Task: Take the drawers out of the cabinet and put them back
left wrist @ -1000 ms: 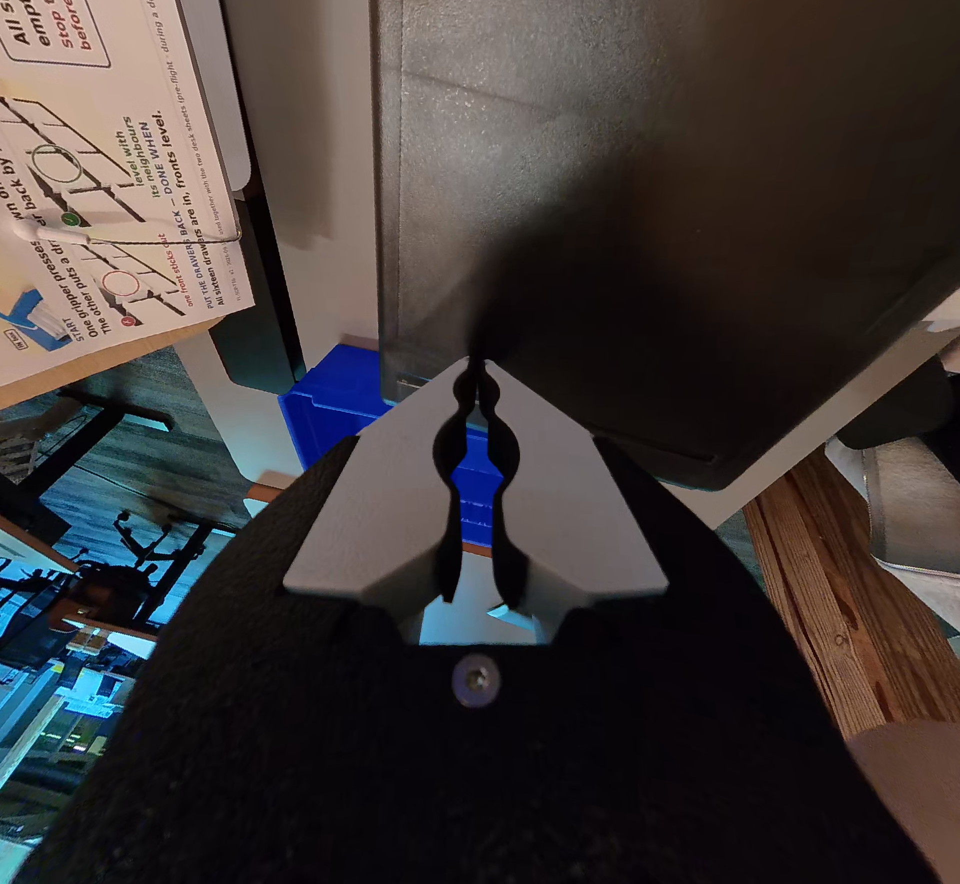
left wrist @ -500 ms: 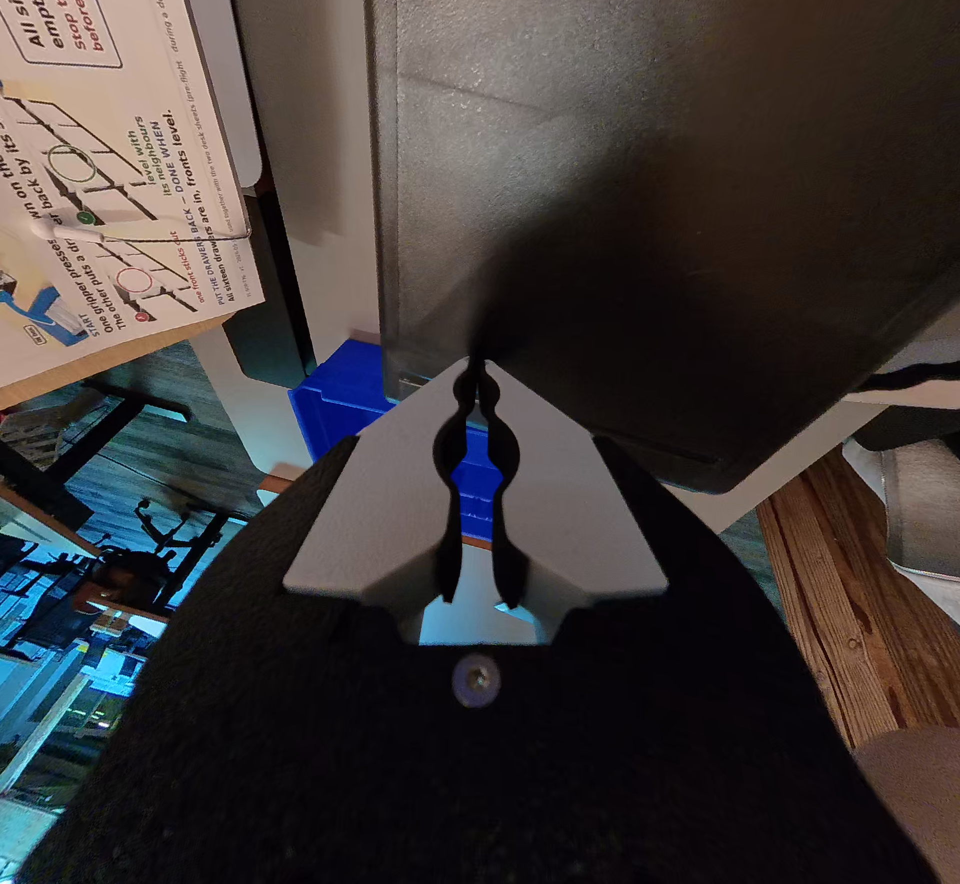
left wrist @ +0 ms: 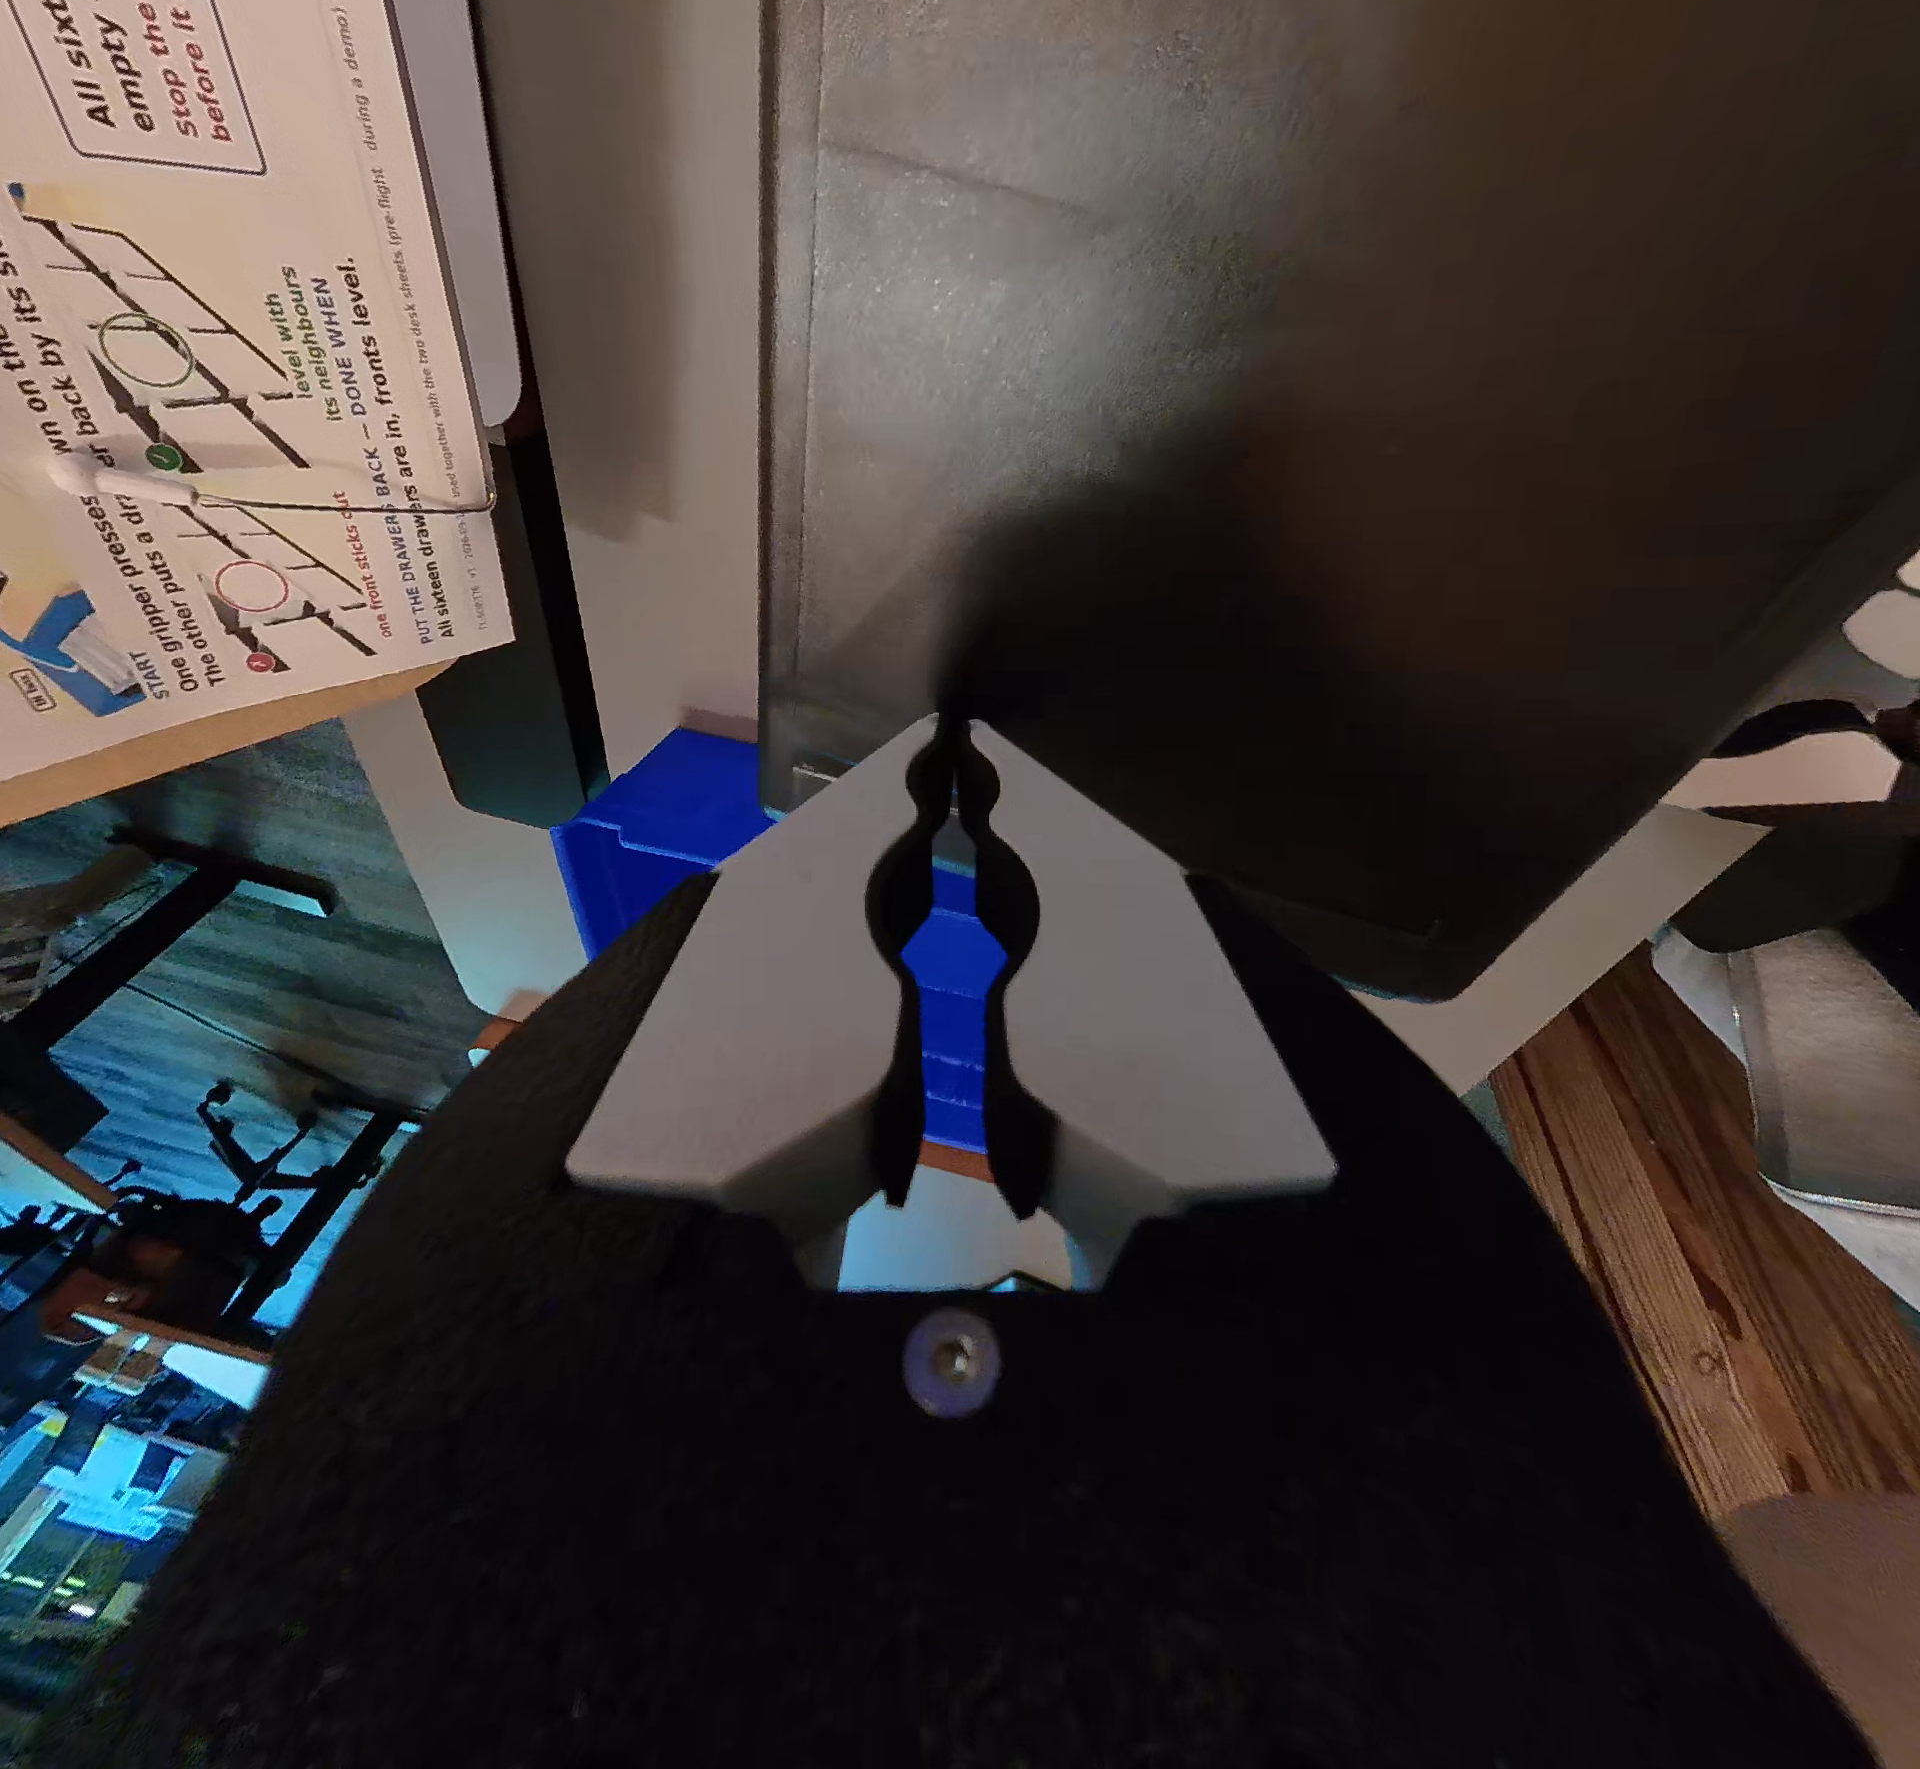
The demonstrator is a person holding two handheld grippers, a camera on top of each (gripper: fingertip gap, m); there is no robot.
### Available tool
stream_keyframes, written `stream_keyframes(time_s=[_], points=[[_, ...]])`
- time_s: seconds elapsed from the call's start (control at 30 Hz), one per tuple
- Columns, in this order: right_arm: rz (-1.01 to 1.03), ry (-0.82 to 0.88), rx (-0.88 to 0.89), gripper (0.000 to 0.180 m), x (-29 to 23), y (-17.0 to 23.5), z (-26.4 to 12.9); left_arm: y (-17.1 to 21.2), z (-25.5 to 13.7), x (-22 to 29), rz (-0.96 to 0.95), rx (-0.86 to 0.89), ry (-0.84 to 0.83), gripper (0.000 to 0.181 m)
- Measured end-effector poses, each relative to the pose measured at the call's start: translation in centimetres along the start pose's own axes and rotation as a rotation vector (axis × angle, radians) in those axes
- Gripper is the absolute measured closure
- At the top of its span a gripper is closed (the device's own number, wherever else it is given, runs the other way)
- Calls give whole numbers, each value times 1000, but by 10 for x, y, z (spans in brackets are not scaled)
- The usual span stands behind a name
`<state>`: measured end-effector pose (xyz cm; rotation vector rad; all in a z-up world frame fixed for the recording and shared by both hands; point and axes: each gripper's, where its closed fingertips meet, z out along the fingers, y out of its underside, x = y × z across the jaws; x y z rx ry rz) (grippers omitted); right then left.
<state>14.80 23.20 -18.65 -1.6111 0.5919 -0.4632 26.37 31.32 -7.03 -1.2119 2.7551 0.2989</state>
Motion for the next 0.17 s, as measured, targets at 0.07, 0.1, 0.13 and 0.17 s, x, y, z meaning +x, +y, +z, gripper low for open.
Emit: stream_keyframes(time_s=[0.07, 0.1, 0.13, 0.17], points=[[-9, -27, 0, 110, -6, 0, 1, 0, 0, 0, -2, 6, -1, 181], [-13, -24, -1, 110, -6, 0, 1, 0, 0, 0, -3, 4, -1, 181], [-19, -25, -2, 110, -6, 0, 1, 0, 0, 0, -4, 0, -2, 181], [-21, -28, -2, 110, -5, 0, 2, 0, 0, 0, -3, -7, -5, 181]])
